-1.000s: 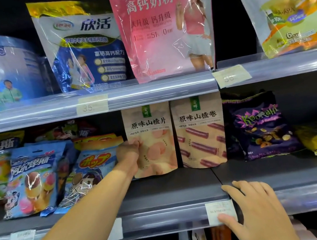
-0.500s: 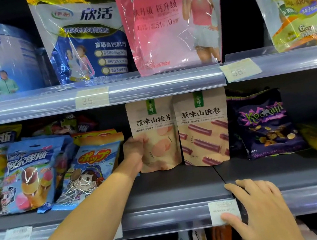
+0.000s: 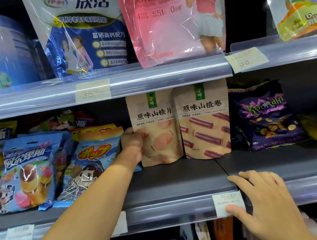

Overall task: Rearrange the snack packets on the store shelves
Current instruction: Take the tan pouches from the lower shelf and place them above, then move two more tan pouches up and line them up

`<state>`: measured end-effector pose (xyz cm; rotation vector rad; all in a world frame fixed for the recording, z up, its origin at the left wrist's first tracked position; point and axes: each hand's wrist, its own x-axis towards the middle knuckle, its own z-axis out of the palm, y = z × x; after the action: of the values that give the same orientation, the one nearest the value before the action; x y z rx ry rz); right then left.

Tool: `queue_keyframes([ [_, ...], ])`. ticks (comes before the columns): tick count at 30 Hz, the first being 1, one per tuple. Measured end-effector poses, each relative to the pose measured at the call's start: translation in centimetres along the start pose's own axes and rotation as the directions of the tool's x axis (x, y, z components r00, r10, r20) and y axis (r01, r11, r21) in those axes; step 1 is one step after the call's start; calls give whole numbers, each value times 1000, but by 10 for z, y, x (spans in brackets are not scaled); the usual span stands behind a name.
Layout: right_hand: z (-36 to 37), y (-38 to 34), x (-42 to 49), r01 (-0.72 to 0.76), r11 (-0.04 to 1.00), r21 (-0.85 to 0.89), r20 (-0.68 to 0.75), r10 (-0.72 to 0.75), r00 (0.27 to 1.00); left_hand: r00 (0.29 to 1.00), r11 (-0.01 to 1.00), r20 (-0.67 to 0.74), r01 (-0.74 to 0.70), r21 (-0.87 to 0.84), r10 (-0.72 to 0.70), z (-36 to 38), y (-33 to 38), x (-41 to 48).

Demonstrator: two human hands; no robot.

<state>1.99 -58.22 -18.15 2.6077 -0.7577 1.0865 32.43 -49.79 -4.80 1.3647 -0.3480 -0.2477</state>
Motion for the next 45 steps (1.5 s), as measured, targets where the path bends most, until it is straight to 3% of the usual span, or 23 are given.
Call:
queue_keyframes([
  [4, 1, -1, -1, 1, 1000, 4, 20, -1, 1000, 998, 995, -2, -58, 82, 58, -4, 1, -4],
  [10, -4, 0, 0, 0, 999, 32, 70, -3, 998, 949, 931, 29, -314, 188, 314, -14, 7, -49],
  [13, -11, 1, 0, 6, 999, 40, 108, -10, 994, 930, 903, 117, -366, 227, 347, -17, 13, -88],
  [16, -24, 2, 3, 11, 998, 68, 203, -24, 979, 902, 810, 217, -431, 398, 373, -20, 8, -128],
  [22, -72, 29, -1, -70, 977, 203, 322, 1, 947, 833, 552, 502, -538, 638, 232, 4, -7, -230],
  [32, -162, 138, -142, -169, 985, -23, 604, 148, 783, 711, 185, 698, -677, 713, -84, 84, -89, -396],
  [39, -197, 210, -236, -296, 952, -77, 696, 264, 668, 650, 118, 720, -717, 687, -244, 134, -138, -480],
  [45, -224, 250, -258, -385, 921, -60, 690, 317, 651, 648, 127, 701, -701, 702, -297, 173, -149, -509],
])
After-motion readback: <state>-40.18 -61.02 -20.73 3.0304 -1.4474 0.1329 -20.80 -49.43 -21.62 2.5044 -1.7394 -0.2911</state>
